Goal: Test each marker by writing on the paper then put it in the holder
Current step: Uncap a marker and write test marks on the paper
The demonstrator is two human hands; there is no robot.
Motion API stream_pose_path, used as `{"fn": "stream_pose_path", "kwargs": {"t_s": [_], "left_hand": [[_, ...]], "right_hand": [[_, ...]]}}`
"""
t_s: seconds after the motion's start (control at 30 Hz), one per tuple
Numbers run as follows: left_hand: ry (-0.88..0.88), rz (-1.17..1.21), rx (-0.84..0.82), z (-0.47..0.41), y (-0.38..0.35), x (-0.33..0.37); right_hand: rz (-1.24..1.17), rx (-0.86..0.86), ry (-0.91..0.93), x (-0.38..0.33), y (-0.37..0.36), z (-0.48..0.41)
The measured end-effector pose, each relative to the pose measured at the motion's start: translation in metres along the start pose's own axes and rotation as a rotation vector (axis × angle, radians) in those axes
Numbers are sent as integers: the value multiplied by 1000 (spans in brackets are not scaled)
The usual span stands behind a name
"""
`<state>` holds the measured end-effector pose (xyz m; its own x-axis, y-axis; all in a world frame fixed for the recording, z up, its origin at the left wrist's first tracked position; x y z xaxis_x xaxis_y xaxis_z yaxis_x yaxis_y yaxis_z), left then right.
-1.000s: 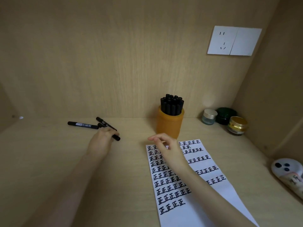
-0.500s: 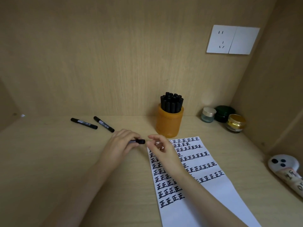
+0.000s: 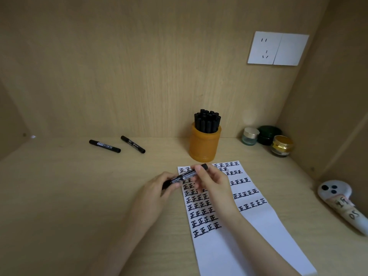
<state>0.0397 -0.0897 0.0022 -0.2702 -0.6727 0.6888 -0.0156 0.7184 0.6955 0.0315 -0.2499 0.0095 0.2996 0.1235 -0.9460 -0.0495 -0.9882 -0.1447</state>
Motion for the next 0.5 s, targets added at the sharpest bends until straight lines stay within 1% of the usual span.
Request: {"fn": "stream_pose_path", "kwargs": {"t_s": [0.13, 0.27, 0.43, 0.5], "left_hand": [[-73, -9, 7, 13, -3, 11], [-106, -27, 0, 31, -8, 23], [-44, 109, -78, 44, -14, 29], [-35, 226, -129, 47, -16, 31]], "right_hand": [[-13, -25, -38, -5, 0, 14], [55, -92, -69, -7, -2, 27], [50, -113, -47, -11, 3, 42], [48, -113, -55, -14, 8, 48]]}}
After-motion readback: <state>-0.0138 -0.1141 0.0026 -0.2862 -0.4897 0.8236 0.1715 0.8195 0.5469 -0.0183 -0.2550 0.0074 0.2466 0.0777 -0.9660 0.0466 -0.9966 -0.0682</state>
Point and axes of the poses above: each hand's wrist, its own z-axis away from the middle knuckle, its own y-axis out of the back of the hand, x = y × z, the point moved 3 cm from there along -z, towards the middle knuckle, and after that the axes turned 6 degrees about y, right-handed, at the moved point
